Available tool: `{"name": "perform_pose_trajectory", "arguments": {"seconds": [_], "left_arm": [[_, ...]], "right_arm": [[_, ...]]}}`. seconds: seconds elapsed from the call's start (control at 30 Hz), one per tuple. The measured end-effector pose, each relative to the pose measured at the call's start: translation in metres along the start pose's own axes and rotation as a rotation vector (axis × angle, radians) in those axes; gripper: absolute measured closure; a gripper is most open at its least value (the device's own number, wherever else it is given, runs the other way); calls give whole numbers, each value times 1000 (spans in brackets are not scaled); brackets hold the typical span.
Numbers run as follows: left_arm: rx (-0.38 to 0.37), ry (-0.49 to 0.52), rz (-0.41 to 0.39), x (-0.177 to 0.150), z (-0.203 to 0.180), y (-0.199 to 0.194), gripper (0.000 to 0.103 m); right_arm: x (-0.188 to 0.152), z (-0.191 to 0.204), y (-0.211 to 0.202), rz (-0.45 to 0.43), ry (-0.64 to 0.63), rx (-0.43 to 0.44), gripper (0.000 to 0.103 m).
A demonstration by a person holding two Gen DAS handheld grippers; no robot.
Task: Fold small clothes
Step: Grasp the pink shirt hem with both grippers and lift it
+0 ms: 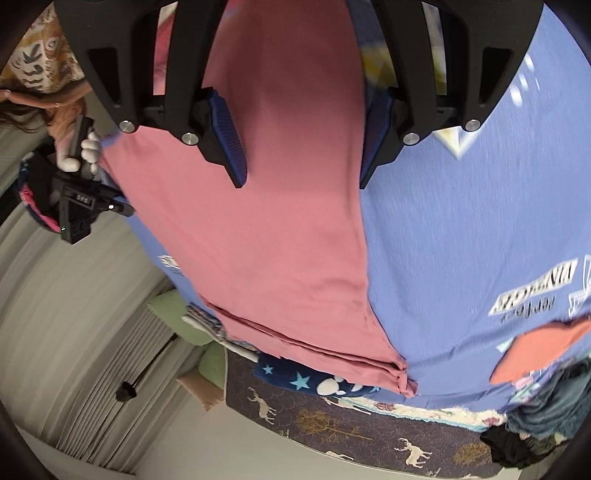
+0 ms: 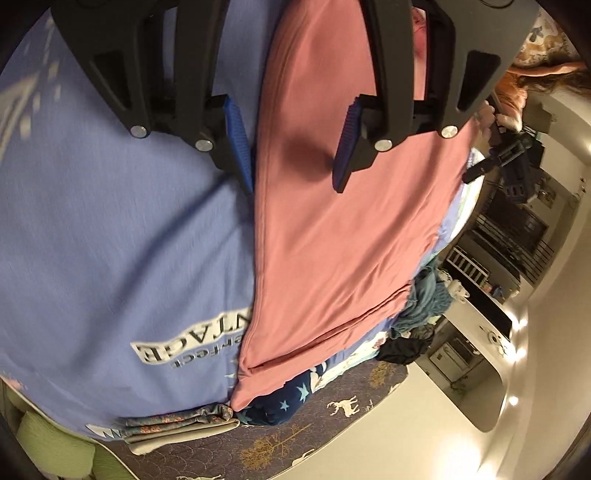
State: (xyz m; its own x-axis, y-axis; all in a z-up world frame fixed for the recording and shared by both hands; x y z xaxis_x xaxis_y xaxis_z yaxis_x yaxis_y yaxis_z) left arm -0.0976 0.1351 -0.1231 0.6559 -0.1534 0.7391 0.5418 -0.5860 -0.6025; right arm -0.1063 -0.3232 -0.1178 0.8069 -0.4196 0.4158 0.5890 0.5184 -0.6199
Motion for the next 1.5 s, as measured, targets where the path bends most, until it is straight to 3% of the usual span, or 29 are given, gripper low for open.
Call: {"name": "perform_pose_trajectory", "arguments": {"seconds": [0.27,0.47,0.53,0.57,0.6,0.63,0.67,0.7,0.77,0.93,1.07,1.23,1.33,1.43,1.5], "left_arm": [[-47,3,7,-23,-12,-22,44],[-130,-30,-29,-15,4,-9,45],[-149,-72,-54,-15,14,-7,62],[-146,-98,-57,-17,19,-7,82],[-148,-138,-56,-21,25,-7,101],[-168,-176,-60,-25,30,-7,101],[-184,-207,-83,-29,32,-10,101],[-187,-217,-93,-29,31,-12,101],[-188,-223,-122,-27,24,-21,102],[-247,-171,-313,9,-6,-73,102],[-249,-108,-346,19,-29,-96,102],[-266,-134,-368,11,-41,-110,102],[-286,-152,-385,14,-48,-119,102],[-319,-111,-466,23,-66,-145,102],[-268,-29,-526,33,-80,-164,101]], "right_arm": [[-38,-7,-33,36,19,47,55],[-26,-2,-14,65,19,86,50],[-25,4,-8,76,11,83,50],[-26,7,-8,90,-2,78,52],[-29,9,-9,104,-12,80,66],[-32,9,-11,124,-4,87,77],[-33,6,-12,137,22,95,97],[-34,2,-14,148,69,121,97],[-30,-4,-25,109,141,192,98],[-8,13,-87,-97,172,438,100],[-7,22,-115,-163,125,434,100],[-18,13,-133,-197,177,510,100],[-25,29,-142,-211,162,537,100],[-25,56,-170,-270,71,614,100],[-25,69,-188,-342,-12,610,98]]}}
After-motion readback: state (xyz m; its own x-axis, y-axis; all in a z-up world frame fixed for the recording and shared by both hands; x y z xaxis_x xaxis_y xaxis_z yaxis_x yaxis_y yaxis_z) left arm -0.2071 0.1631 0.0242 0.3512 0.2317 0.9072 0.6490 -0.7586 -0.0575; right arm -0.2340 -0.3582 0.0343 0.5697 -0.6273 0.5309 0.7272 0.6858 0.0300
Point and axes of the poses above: each gripper's, at about its wrist camera, not at the fingertips, and y roughly the way its jaws point, z to its left, x to its top, the point moved 2 cm from there along y, roughly the way its jaws point, and after that the axes turned 14 degrees about y, right-handed, at the moved point
